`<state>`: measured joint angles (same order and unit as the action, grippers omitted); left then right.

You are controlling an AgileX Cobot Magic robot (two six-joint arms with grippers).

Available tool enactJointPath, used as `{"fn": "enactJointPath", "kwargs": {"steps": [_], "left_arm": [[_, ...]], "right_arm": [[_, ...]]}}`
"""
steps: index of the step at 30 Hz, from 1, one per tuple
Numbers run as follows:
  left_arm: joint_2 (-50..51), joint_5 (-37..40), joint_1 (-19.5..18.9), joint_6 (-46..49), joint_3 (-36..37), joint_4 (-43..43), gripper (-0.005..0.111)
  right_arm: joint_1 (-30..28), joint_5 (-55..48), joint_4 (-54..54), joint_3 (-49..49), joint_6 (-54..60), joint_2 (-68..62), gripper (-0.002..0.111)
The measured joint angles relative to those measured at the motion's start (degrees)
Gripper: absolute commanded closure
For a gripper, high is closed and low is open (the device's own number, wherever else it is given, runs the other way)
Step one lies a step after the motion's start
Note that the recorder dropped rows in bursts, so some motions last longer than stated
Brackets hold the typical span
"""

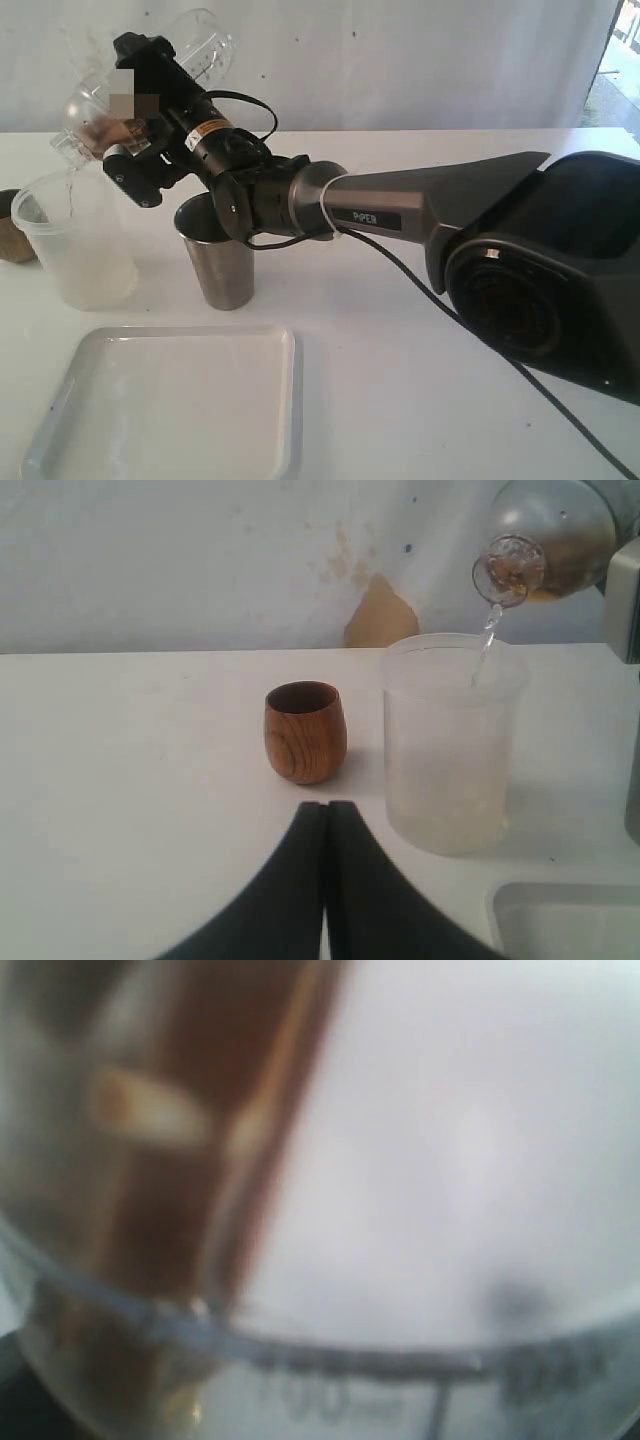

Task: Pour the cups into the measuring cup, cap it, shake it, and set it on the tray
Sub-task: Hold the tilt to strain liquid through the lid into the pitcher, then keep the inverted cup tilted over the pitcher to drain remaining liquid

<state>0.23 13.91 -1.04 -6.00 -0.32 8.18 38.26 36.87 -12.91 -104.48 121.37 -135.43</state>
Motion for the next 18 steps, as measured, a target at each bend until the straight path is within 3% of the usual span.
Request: {"fn": "enactJointPath", "kwargs": {"steps": [18], "left_arm": [[0.0,0.0,0.0,0.0,0.0,0.0,0.107]], "right_arm": [[0.0,-0.01,5.6,0.0,0.0,0.0,0.108]]}}
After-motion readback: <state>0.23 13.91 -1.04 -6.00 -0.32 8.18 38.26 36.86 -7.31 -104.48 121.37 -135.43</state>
